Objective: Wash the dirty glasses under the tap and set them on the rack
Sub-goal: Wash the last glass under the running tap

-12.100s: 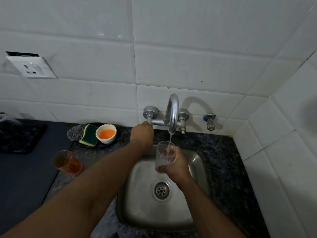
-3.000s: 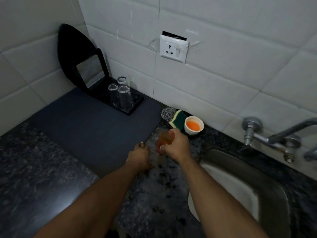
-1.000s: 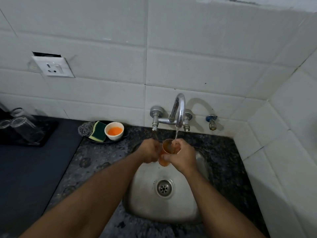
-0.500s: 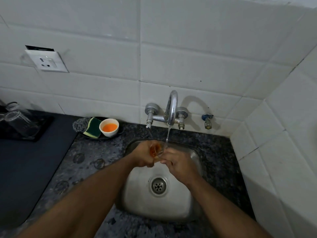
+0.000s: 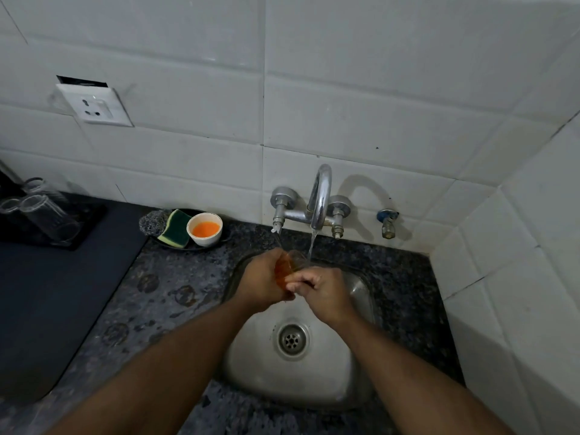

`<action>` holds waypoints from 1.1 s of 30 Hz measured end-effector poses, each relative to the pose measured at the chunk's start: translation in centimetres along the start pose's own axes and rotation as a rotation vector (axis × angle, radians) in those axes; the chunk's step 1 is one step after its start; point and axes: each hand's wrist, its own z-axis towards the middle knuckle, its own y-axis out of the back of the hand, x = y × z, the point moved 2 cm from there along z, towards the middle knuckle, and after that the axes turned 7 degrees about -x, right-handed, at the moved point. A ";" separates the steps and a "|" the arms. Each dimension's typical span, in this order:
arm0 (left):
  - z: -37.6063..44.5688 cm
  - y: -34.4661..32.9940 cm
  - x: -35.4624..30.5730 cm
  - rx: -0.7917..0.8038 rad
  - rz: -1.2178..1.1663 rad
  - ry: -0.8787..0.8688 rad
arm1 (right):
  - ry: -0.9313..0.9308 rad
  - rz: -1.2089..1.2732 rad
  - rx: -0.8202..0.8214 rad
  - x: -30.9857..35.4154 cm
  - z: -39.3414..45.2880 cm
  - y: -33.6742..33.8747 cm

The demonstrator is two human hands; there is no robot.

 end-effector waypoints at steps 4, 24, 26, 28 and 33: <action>0.0 0.4 0.5 0.084 -0.020 0.042 | 0.152 -0.145 0.183 -0.1 0.3 0.4; -0.6 0.4 -0.4 -0.095 -0.005 -0.032 | -0.011 -0.010 0.122 -0.4 0.8 -0.8; -0.6 0.2 -0.1 -0.107 0.008 -0.039 | 0.017 -0.040 0.140 -0.4 0.5 -0.6; -0.2 0.4 0.7 0.088 0.021 0.048 | 0.103 -0.139 0.257 -0.5 0.2 -0.1; -0.1 0.7 0.3 0.112 0.027 0.072 | 0.132 -0.161 0.205 -0.1 0.4 -0.4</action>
